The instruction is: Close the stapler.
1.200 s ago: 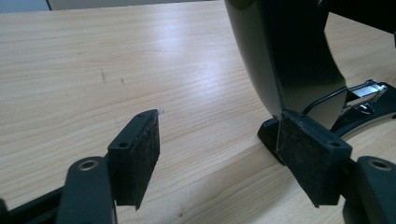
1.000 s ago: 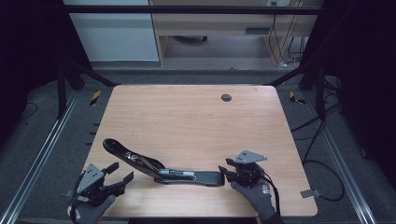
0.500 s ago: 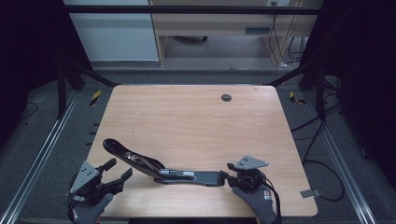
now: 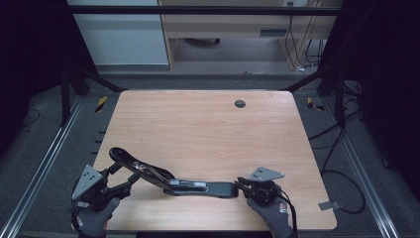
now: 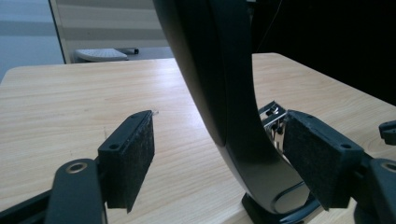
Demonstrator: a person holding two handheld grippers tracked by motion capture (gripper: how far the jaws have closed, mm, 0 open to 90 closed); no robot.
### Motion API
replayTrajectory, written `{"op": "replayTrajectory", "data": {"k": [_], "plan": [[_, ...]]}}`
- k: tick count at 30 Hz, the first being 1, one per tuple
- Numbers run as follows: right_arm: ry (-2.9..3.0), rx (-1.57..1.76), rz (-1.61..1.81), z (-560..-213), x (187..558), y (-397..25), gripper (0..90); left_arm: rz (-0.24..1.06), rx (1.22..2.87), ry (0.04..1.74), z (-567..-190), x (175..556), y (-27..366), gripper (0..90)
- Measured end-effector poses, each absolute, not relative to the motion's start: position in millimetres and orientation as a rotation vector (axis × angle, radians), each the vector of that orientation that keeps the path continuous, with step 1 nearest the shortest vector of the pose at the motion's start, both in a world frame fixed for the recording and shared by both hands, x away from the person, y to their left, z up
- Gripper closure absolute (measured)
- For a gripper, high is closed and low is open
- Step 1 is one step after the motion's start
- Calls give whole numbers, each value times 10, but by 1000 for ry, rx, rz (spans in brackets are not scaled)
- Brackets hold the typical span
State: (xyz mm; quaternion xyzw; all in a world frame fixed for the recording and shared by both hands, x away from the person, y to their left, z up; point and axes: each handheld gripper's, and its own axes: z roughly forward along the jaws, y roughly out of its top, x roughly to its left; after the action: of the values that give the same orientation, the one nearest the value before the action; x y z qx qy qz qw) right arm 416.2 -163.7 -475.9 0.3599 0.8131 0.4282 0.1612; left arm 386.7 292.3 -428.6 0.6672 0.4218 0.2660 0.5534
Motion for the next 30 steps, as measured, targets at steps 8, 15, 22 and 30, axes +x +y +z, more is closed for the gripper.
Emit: {"op": "replayTrajectory", "data": {"k": [8, 15, 22, 30], "plan": [[2343, 1016, 1216, -4764, 4157, -1614, 879, 645, 1527, 996, -4215, 3903, 2902, 308], [2353, 1013, 1213, -4773, 4156, -1600, 900, 653, 1505, 1006, -4205, 3918, 2899, 370], [2363, 1018, 1208, -4803, 4154, -1569, 900, 647, 1476, 1003, -4165, 3890, 2934, 474], [2380, 1019, 1215, -4834, 4148, -1533, 900, 636, 1451, 1008, -4160, 3879, 2952, 552]]}}
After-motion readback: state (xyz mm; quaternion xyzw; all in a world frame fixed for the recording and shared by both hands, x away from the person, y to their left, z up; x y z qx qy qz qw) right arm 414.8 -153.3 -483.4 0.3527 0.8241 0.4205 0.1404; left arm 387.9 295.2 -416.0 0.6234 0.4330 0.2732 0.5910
